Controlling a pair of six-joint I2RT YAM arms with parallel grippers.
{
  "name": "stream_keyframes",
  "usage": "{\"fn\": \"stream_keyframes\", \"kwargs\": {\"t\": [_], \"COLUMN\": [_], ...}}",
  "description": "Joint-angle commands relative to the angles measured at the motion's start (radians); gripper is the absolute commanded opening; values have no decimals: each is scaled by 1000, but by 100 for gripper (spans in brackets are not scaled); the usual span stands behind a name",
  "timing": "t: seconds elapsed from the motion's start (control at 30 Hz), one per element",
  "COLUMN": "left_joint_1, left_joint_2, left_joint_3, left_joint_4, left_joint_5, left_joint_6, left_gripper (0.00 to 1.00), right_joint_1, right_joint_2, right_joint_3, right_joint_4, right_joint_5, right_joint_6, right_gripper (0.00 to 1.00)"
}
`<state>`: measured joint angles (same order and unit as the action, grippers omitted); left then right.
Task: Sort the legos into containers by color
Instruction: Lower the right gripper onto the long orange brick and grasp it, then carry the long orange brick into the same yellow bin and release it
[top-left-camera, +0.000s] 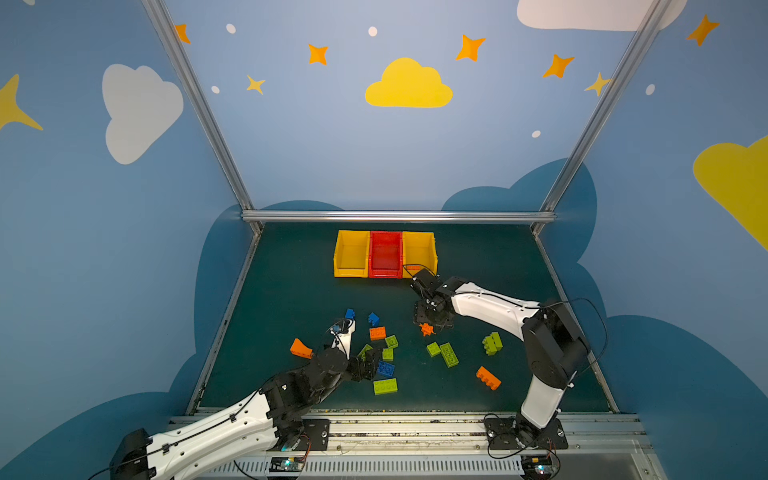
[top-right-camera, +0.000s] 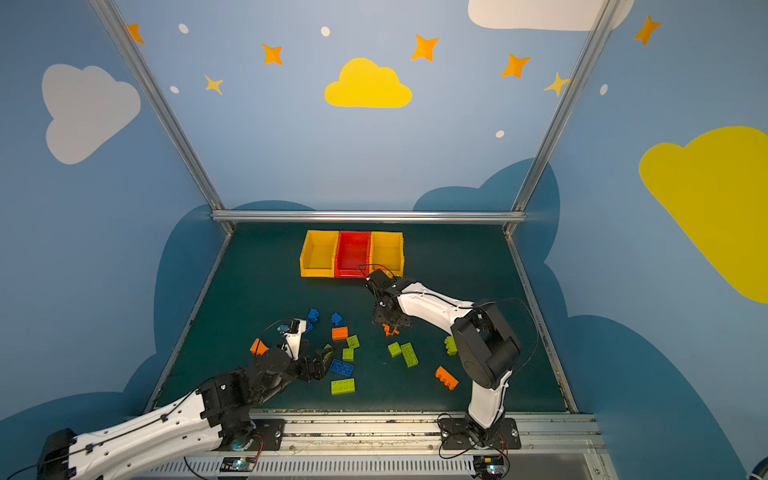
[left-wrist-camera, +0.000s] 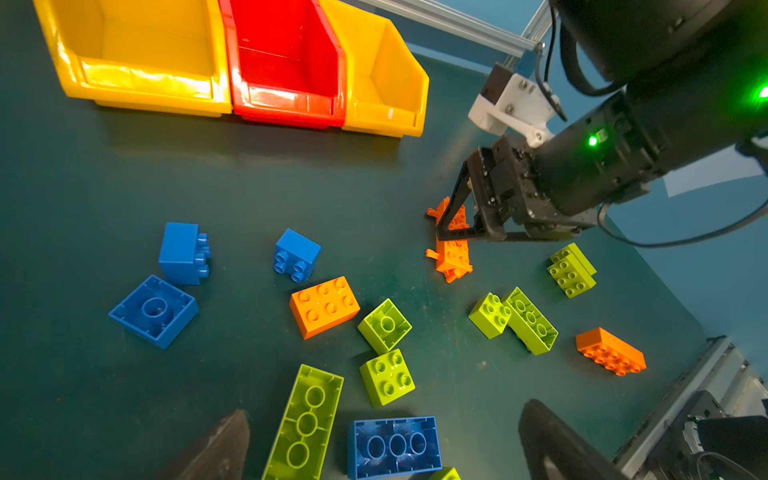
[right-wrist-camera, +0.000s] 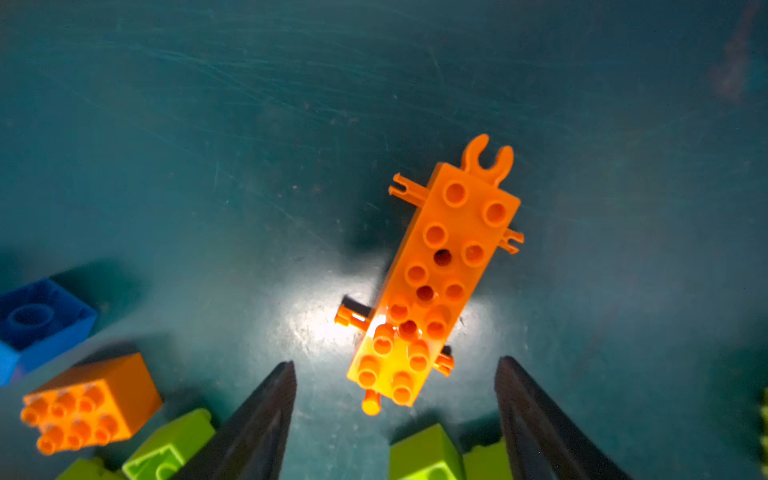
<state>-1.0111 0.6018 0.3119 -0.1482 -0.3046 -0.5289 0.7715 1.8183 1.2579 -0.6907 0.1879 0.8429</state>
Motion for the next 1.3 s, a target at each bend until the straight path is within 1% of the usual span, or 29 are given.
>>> {"fn": "stream_keyframes", "kwargs": {"t": [0.0, 0.2, 0.33, 0.53, 0.57, 0.63, 0.7, 0.77, 0.8, 0.97, 1.07, 1.17, 1.27], "left_joint_1": [-3, -3, -2, -3, -3, -3, -3, -3, -3, -2, -2, -3, -3], "left_joint_2": [-10, -12, -13, -10, -9, -4, 2, 10, 15, 38, 51, 71, 99], "left_joint_3": [-4, -10, -13, -16, -19, -20, -23, -25, -26, -24, -18, -11, 1], "left_joint_4": [-34, -39, -38, -29, -27, -21, -9, 0, 6, 36, 53, 78, 94], "left_joint_5": [-25, -34, -36, -33, -33, -36, -36, -37, -39, -51, -50, -41, -46], "left_joint_6": [-4, 3, 13, 22, 25, 26, 33, 41, 42, 57, 62, 76, 98], "left_gripper": [100, 100, 100, 100, 100, 100, 100, 100, 100, 100, 100, 100, 100], "right_joint_1": [-2, -5, -9, -12, -13, -12, -12, -14, -14, -31, -53, -85, -127], "right_joint_2": [18, 28, 66, 100, 103, 106, 102, 94, 89, 77, 93, 138, 218], "right_joint_3": [-7, -23, -2, -9, -7, -2, 9, 28, 44, 161, 267, 382, 531], "right_joint_4": [34, 64, 49, 74, 74, 69, 58, 38, 23, -38, -63, -81, -111], "right_joint_5": [54, 79, 80, 69, 70, 78, 92, 111, 123, 167, 173, 161, 119], "right_joint_6": [92, 148, 150, 139, 134, 117, 92, 64, 45, -57, -130, -195, -252], "right_gripper": [73, 71, 63, 55, 51, 38, 28, 22, 20, 19, 20, 21, 22]}}
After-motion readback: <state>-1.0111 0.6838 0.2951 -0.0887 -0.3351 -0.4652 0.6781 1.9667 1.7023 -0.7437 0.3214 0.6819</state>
